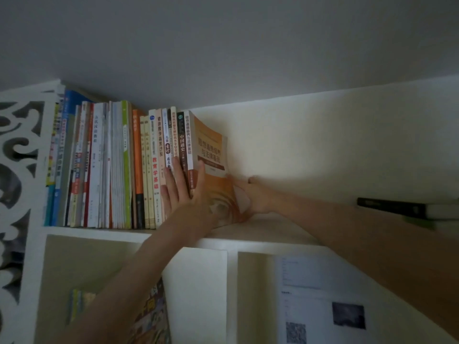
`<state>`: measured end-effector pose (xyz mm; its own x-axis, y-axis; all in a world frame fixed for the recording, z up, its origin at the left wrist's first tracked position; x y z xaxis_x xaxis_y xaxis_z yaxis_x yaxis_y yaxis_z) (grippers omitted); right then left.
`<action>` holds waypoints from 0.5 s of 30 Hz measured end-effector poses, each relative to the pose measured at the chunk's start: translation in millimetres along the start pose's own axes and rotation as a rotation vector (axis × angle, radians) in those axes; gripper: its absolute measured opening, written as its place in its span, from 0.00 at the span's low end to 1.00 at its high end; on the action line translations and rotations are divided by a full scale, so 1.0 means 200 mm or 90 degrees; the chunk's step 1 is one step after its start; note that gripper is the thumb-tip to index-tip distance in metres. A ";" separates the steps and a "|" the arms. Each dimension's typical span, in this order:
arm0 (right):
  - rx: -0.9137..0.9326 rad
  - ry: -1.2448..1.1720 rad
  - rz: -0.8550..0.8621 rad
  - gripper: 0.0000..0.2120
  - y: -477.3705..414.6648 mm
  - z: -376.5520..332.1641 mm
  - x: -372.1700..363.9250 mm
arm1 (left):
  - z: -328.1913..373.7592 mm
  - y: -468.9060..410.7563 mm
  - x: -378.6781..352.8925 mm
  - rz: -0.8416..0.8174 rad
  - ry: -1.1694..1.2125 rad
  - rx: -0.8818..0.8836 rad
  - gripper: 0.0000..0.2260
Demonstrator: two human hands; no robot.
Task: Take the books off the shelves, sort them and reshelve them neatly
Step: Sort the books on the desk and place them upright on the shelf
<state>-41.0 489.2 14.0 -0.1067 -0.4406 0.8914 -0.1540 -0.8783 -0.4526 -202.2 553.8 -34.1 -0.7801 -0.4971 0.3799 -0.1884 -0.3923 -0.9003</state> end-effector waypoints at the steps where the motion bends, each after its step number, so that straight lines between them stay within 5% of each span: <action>1: -0.001 0.019 -0.008 0.49 0.03 -0.02 0.03 | 0.00 0.01 0.00 0.012 0.000 -0.003 0.38; 5: -0.051 -0.002 0.004 0.43 0.14 -0.03 0.21 | 0.16 0.06 0.10 0.013 0.094 -0.018 0.48; 8: -0.122 -0.050 0.001 0.41 0.31 0.03 0.44 | 0.49 0.11 0.23 -0.074 0.238 -0.111 0.40; 12: -0.294 -0.025 -0.081 0.41 0.69 0.23 0.71 | 0.84 0.12 0.26 -0.420 0.516 -0.034 0.28; 15: -0.440 -0.027 -0.127 0.44 1.02 0.42 0.84 | 1.02 0.16 0.24 -0.704 0.683 0.083 0.29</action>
<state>-8.0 220.8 72.9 0.0248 -0.3034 0.9525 -0.7544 -0.6309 -0.1813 -124.0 360.4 -2.7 -0.3493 0.8249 0.4444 -0.9340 -0.2681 -0.2364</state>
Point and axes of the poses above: each hand's wrist, its own y-axis away from the middle knuckle, its own x-axis out of the back of the hand, z = x × y, the point moved 3 cm from there along -y, towards the middle knuckle, and after that the axes turned 5 degrees about x, right-handed, at the moved point
